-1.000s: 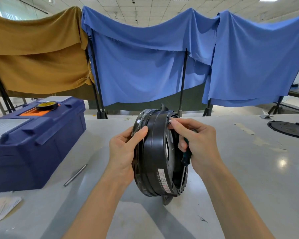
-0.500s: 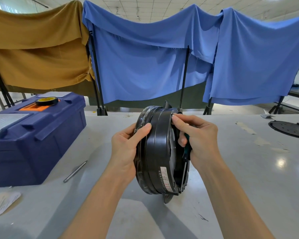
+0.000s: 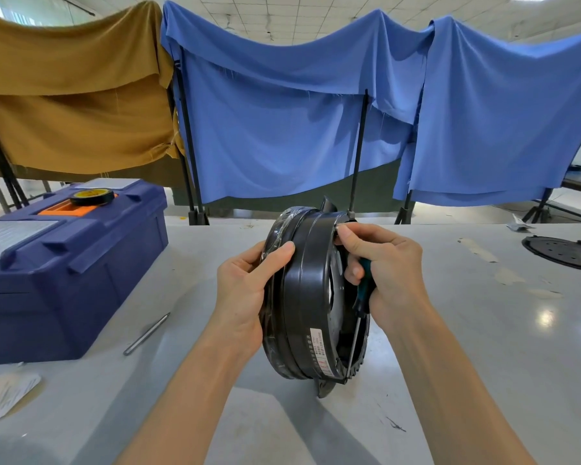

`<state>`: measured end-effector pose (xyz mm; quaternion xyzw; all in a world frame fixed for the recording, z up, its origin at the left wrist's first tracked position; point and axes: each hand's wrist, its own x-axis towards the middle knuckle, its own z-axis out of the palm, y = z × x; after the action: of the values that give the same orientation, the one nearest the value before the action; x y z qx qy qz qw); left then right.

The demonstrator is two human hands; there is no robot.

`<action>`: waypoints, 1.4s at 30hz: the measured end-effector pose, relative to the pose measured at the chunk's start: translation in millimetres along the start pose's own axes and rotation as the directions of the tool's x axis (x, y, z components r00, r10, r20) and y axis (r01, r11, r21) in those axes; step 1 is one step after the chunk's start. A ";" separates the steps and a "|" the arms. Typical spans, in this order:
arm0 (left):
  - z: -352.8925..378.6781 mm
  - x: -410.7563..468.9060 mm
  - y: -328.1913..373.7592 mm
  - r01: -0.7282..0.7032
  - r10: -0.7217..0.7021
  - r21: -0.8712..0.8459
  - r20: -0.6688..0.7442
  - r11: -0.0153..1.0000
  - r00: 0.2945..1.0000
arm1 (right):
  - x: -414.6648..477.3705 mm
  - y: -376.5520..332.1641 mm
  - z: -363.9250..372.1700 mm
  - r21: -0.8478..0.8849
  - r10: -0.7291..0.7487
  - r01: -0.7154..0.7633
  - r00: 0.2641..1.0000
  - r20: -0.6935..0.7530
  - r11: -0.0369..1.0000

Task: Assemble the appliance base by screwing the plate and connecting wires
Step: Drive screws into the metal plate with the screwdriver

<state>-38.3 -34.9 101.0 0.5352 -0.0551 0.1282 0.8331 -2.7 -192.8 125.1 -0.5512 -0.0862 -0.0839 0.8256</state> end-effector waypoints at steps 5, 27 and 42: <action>-0.8 -0.8 -0.3 0.005 -0.005 -0.005 0.007 1.000 1.000 | 5.5 -4.3 3.8 0.061 0.161 -0.163 0.987 0.028 0.985; -10.3 -1.4 -4.4 -0.004 -0.002 -0.112 -0.059 0.994 0.998 | 9.1 -3.1 13.1 0.294 0.387 -0.515 0.832 0.397 0.805; -19.1 -2.3 -4.7 -0.006 0.000 -0.156 -0.041 0.988 0.999 | 7.7 3.0 30.8 0.361 0.368 -0.450 0.888 0.276 0.817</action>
<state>-40.0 -19.9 88.3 0.4655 -0.0487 0.1355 0.8733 3.9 -163.6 135.9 -0.3738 -0.0609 0.1703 0.9097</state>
